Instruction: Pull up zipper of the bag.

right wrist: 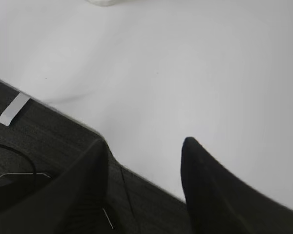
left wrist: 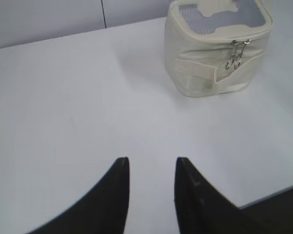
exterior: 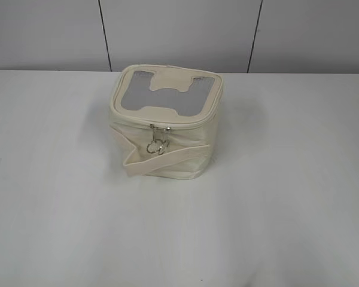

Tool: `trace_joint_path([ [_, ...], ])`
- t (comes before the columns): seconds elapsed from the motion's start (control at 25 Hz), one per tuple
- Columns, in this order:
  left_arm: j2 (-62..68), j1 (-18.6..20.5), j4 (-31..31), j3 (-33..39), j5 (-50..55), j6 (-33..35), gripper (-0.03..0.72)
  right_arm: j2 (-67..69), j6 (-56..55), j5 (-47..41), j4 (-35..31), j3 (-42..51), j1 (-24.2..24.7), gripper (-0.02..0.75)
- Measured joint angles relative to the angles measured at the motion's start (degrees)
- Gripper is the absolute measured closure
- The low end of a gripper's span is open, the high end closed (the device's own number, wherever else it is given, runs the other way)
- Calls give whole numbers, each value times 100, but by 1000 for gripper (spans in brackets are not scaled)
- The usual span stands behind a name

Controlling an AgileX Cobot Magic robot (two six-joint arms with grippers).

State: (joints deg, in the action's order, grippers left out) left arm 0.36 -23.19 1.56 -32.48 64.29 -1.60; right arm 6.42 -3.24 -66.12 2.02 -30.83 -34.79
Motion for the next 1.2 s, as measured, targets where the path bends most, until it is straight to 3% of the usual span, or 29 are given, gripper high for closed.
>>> trace_joint_path([
  [0.2,0,0,-115,176,-357,9,450,-157,-7,515,86,208,0,346],
  [0.64,0,22,-156,178,-385,12,452,-183,-7,594,98,222,35,346],
  [0.76,-4,438,-156,178,-385,12,452,-221,-7,594,98,222,583,346],
  [0.96,-67,1565,-156,188,-391,12,452,-458,-7,606,98,226,2044,346],
  [1.08,-71,1792,-156,189,-398,12,452,-682,-7,613,106,226,2480,346],
  [1.2,-71,1797,-156,189,-398,12,452,-688,-7,613,105,226,2556,346],
])
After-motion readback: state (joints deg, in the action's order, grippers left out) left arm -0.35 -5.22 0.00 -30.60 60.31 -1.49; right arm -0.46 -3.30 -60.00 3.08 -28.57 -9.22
